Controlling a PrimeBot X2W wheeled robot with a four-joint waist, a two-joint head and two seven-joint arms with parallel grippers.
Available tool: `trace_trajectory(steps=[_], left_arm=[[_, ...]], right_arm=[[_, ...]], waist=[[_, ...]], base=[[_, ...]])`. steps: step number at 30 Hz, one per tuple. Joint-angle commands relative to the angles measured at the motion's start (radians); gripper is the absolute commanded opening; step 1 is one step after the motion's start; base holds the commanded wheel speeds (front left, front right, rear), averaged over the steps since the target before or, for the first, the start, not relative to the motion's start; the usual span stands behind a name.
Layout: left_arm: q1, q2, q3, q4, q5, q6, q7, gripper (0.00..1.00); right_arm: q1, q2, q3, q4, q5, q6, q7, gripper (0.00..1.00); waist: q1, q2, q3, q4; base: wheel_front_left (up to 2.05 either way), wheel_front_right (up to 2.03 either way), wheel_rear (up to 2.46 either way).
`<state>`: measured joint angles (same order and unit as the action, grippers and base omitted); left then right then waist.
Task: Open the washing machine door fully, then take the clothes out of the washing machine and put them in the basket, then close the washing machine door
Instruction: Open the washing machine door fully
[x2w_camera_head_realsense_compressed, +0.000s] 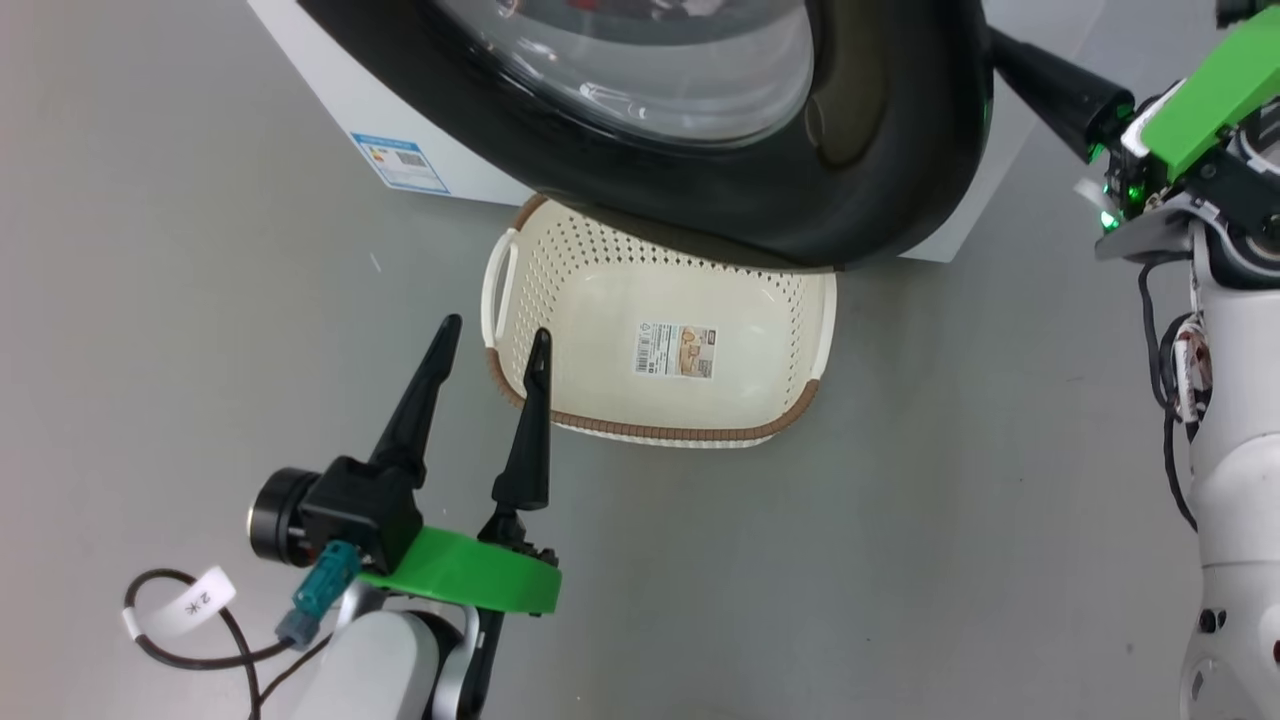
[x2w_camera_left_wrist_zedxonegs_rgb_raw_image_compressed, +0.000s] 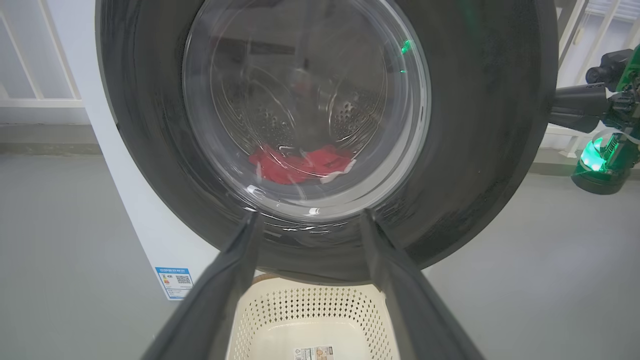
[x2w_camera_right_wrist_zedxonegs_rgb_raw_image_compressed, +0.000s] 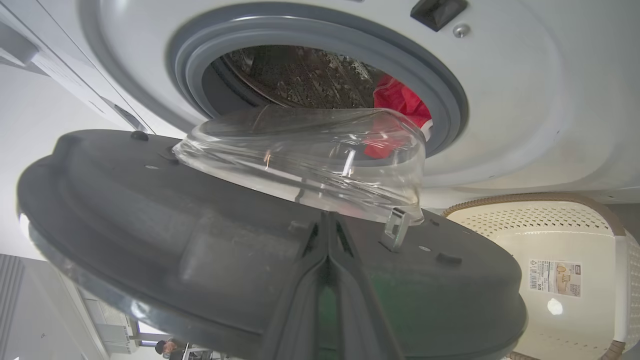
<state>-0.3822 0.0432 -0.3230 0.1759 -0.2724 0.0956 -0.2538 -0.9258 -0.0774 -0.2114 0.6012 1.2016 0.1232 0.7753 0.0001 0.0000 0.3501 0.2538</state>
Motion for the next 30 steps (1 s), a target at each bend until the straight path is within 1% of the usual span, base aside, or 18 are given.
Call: trace_trajectory(steps=[1, 11, 30], left_arm=[[0.015, 0.019, 0.030, -0.018, 0.005, -0.002, -0.008, 1.00], [0.034, 0.029, 0.028, -0.014, -0.001, 0.004, -0.008, 1.00], [0.072, 0.041, 0.029, -0.025, -0.018, 0.028, -0.006, 1.00]], right_arm=[[0.009, 0.027, 0.024, -0.037, 0.014, 0.008, 0.012, 0.00], [0.088, 0.027, 0.094, -0.083, 0.089, 0.008, 0.005, 0.00], [0.241, 0.027, 0.209, -0.169, 0.166, 0.008, -0.001, 0.00]], waist=[[0.0000, 0.0000, -0.010, 0.003], [0.0000, 0.0000, -0.053, 0.015], [0.0000, 0.0000, -0.128, 0.031]], base=[[0.00, 0.00, 0.00], [0.00, 0.00, 0.00], [0.00, 0.00, 0.00]])
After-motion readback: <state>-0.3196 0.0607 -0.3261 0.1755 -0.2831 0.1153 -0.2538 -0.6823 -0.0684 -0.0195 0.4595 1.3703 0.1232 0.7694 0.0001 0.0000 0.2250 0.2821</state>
